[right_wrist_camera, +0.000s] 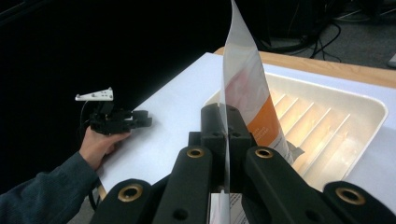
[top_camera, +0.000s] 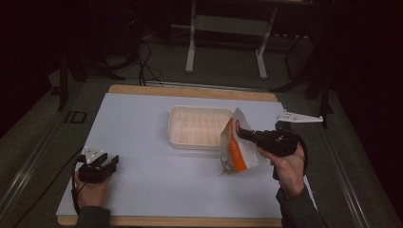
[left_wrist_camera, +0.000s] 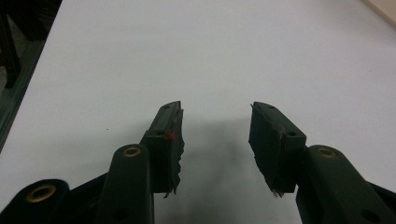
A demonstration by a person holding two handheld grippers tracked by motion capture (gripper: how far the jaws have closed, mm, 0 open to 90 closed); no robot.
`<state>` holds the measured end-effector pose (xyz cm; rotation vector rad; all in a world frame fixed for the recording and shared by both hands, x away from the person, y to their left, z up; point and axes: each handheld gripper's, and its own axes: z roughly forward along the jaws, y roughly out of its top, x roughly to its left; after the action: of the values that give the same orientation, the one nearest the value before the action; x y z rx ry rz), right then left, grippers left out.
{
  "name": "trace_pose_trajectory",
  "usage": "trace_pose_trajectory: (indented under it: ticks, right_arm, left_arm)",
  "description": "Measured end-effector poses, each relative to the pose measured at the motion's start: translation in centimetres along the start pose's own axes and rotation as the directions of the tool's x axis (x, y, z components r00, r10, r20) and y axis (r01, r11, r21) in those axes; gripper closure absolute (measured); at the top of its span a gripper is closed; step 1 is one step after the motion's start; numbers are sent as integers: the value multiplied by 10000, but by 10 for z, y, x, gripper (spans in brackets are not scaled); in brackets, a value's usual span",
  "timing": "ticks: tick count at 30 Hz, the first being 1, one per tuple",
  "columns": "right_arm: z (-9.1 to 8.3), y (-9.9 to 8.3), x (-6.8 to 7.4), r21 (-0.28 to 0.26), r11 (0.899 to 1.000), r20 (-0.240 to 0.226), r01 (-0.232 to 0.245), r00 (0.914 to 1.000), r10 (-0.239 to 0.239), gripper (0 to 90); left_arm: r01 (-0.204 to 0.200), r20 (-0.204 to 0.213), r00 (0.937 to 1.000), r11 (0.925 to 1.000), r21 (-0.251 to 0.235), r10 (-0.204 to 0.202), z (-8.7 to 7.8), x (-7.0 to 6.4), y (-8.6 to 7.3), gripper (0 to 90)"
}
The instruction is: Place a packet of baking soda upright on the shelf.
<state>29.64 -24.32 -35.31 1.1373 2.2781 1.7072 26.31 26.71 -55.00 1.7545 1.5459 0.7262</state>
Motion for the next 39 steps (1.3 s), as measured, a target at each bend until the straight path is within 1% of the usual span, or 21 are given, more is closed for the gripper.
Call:
trace_pose_trajectory:
  ticks: [7,15,24,28,39]
  right_arm:
    - [2,9,-2,-76,10000,242,8,9997,-6,900]
    - [0,21,-3,-346,9994,528,68,9986,-50,900]
    - [2,35,-6,-519,9986,989,98,9951,-46,900]
    - [3,41,-8,-596,9982,1108,84,9938,-18,900]
    - [10,54,-12,-551,9984,1410,155,9900,-76,900]
  left_arm:
    - [21,16,10000,10000,-42,-21,0,0,0,539]
    - [32,21,10000,10000,-77,-32,-1,0,0,538]
    - [40,31,10000,9999,-95,-40,-1,1,0,538]
    - [54,33,10000,9999,-105,-54,-1,1,0,538]
    - [57,50,10000,9999,-99,-56,0,1,0,538]
